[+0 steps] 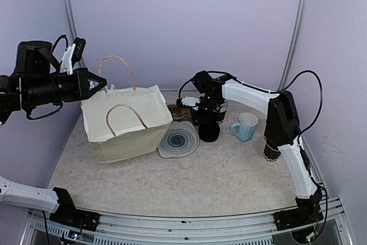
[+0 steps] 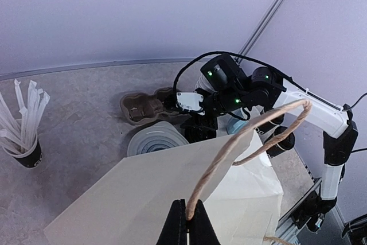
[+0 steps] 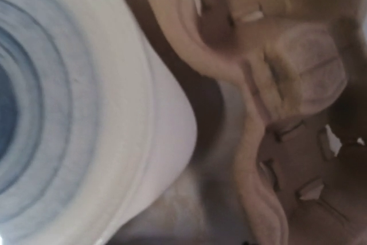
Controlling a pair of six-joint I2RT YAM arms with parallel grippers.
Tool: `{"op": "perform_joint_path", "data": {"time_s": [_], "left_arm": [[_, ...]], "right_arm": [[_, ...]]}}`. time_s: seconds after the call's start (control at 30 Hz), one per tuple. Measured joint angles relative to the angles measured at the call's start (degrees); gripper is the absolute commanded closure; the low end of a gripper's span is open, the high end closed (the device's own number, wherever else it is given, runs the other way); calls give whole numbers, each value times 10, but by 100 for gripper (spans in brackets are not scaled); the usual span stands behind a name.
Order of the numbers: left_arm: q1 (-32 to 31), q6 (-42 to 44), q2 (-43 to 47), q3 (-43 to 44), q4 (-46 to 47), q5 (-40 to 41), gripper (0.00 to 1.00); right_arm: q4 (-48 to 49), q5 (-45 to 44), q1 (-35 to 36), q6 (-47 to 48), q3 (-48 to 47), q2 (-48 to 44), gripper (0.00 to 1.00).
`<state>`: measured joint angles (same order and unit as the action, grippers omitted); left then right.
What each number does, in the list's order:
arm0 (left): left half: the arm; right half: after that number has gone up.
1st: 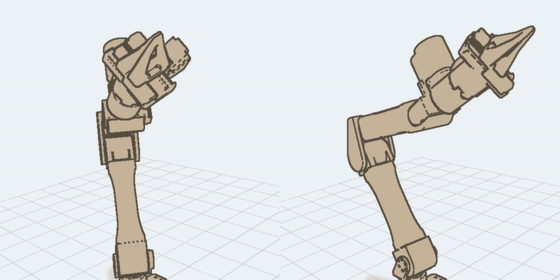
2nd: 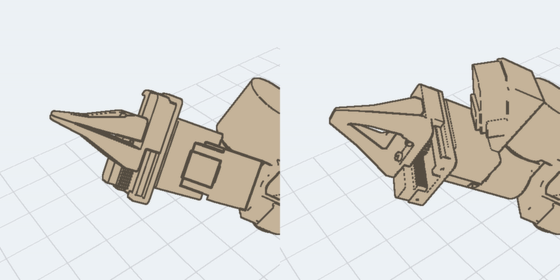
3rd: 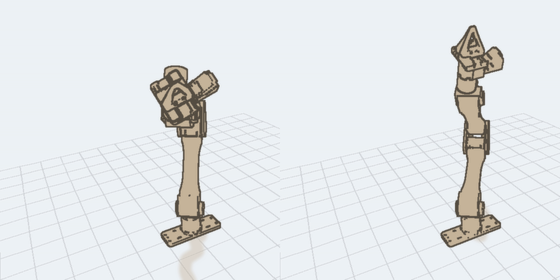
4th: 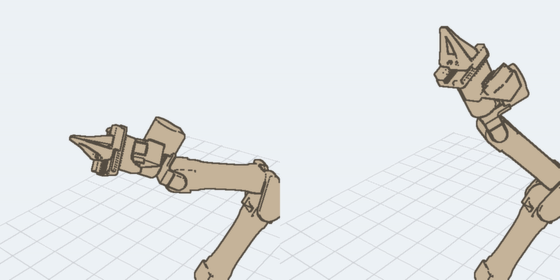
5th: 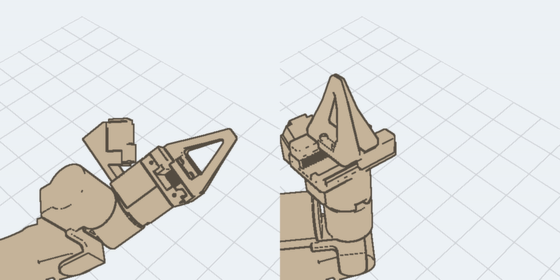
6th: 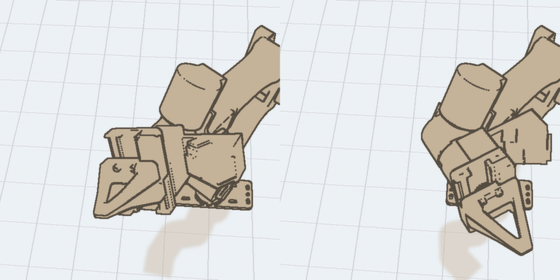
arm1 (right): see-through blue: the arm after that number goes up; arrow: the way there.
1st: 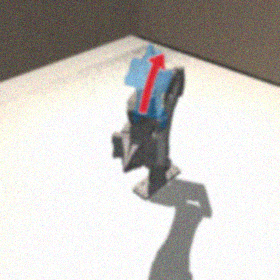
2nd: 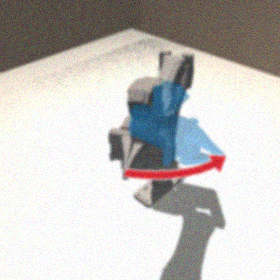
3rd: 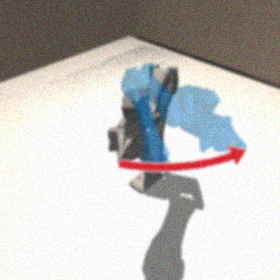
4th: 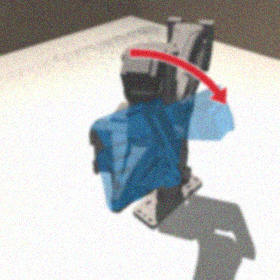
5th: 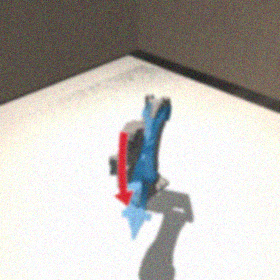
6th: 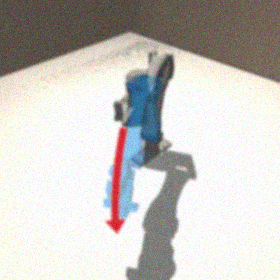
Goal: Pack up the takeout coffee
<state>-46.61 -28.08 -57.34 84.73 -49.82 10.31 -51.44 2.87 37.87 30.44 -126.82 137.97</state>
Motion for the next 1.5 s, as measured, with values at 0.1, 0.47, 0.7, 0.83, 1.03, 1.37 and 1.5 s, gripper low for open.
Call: {"op": "perform_joint_path", "data": {"time_s": [0.1,0.47,0.7,0.83,1.03,1.37,1.5], "left_arm": [[2,0,0,-1,0,-2,100],[6,0,8,-19,1,-9,100],[6,0,12,-23,2,-11,100],[7,0,13,-24,3,-13,100],[9,0,22,-29,3,-13,100],[10,0,26,-31,4,-13,100],[14,0,26,-31,4,-13,100]], "right_arm": [[5,-23,0,2,-1,9,59],[36,-67,0,16,-11,32,69],[62,-80,0,24,-15,45,73],[69,-86,0,31,-20,57,81],[70,-87,2,31,-20,62,93],[74,-81,17,31,-18,54,100],[81,-79,21,33,-11,38,77]]}}
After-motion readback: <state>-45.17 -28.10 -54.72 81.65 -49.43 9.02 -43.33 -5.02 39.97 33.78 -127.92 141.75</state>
